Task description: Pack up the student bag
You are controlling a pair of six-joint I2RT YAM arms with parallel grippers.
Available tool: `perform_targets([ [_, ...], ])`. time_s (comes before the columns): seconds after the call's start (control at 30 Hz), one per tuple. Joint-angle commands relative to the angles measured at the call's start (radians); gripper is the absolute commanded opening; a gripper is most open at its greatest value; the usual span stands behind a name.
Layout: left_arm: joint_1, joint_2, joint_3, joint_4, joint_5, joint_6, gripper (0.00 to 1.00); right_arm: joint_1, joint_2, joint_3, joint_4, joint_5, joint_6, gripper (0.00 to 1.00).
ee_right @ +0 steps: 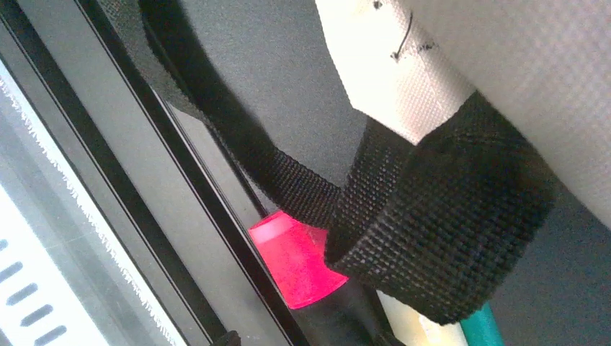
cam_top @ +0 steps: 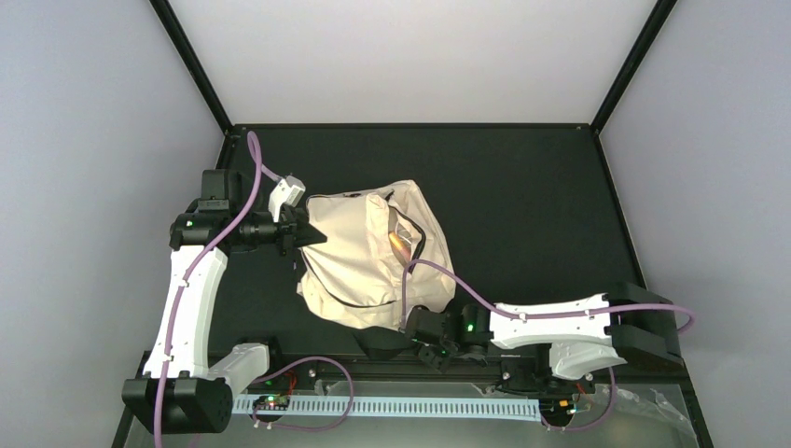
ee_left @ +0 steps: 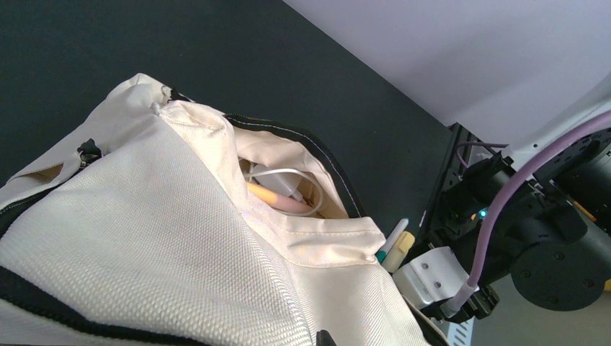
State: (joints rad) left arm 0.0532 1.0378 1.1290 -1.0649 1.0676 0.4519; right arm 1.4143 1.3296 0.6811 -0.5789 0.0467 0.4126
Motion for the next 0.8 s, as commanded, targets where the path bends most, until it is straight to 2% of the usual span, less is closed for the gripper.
perform_targets([
  [0.0, 0.009, -0.01, 0.04, 0.026, 0.085, 0.011, 0.02, 0.009, 0.001, -0.003, 0.029, 0.06, -0.019, 0.51],
  [0.2, 0.009, -0.009, 0.041, 0.018, 0.098, 0.022, 0.02, 0.008, 0.038, 0.004, 0.011, 0.102, -0.006, 0.5],
  [0.4, 0.009, -0.012, 0.048, 0.004, 0.104, 0.036, 0.01, 0.009, 0.159, 0.032, -0.105, 0.145, 0.074, 0.44],
  [0.53, 0.009, -0.017, 0.048, 0.002, 0.111, 0.038, 0.02, 0.016, 0.151, 0.026, -0.101, 0.168, 0.099, 0.42],
  [0.77, 0.009, -0.04, 0.04, 0.0, 0.111, 0.036, 0.02, 0.027, 0.172, 0.06, -0.137, 0.241, 0.122, 0.27],
])
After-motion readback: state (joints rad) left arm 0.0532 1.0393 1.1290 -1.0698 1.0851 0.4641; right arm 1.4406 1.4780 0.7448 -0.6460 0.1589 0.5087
